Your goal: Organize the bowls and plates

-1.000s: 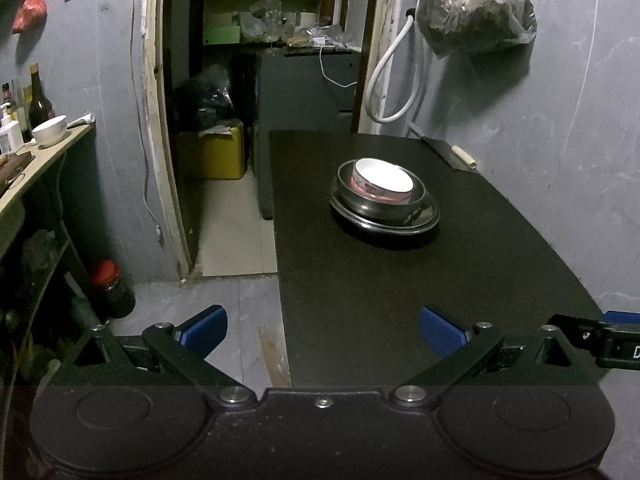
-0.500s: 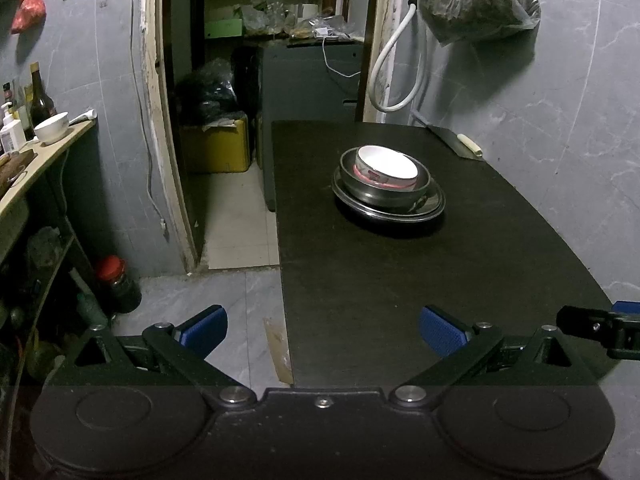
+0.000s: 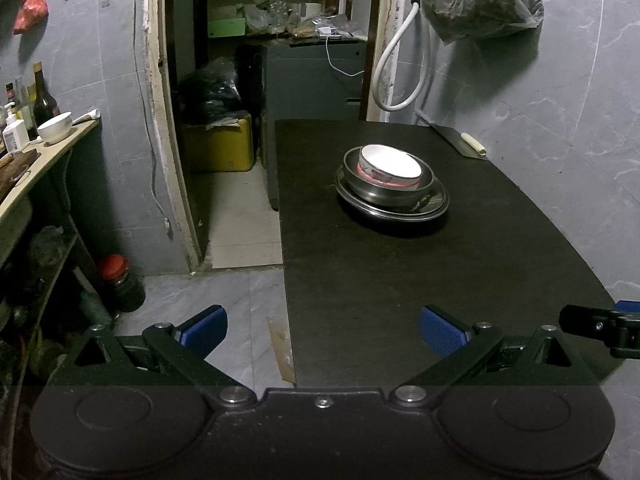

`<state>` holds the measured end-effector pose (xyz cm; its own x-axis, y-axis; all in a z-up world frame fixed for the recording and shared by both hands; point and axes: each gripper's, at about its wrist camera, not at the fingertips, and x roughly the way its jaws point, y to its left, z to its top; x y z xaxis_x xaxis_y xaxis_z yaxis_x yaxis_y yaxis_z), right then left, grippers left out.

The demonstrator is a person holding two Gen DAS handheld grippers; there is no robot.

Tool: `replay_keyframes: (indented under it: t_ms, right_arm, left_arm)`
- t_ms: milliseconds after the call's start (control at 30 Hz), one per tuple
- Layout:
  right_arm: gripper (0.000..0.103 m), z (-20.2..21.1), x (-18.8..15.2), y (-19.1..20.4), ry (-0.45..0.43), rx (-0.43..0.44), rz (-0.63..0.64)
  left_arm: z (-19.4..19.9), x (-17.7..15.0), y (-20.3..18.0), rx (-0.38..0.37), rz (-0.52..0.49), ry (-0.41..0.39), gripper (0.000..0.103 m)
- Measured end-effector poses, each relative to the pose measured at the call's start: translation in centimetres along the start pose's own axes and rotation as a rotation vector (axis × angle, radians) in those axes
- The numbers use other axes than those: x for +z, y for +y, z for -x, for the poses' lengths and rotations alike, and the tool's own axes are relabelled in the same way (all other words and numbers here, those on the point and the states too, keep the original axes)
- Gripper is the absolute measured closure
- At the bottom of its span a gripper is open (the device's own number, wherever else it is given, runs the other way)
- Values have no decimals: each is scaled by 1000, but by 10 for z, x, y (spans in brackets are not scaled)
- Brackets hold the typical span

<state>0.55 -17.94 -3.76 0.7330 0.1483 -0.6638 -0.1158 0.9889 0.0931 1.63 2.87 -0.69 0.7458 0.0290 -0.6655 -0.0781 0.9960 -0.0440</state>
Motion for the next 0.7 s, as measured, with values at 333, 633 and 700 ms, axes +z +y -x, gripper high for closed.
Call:
replay_keyframes:
  t_ms: [333, 633, 700]
  right_arm:
    - [0, 0, 0, 0, -4, 2, 1]
    - [0, 0, 1, 0, -9, 4, 0]
    - [0, 0, 0, -1, -8, 3, 0]
  left_arm:
    - [1, 0, 0, 0, 1, -5, 1]
    - [2, 0, 1, 1, 1, -6, 1]
    - [2, 0, 1, 1, 1, -7, 1]
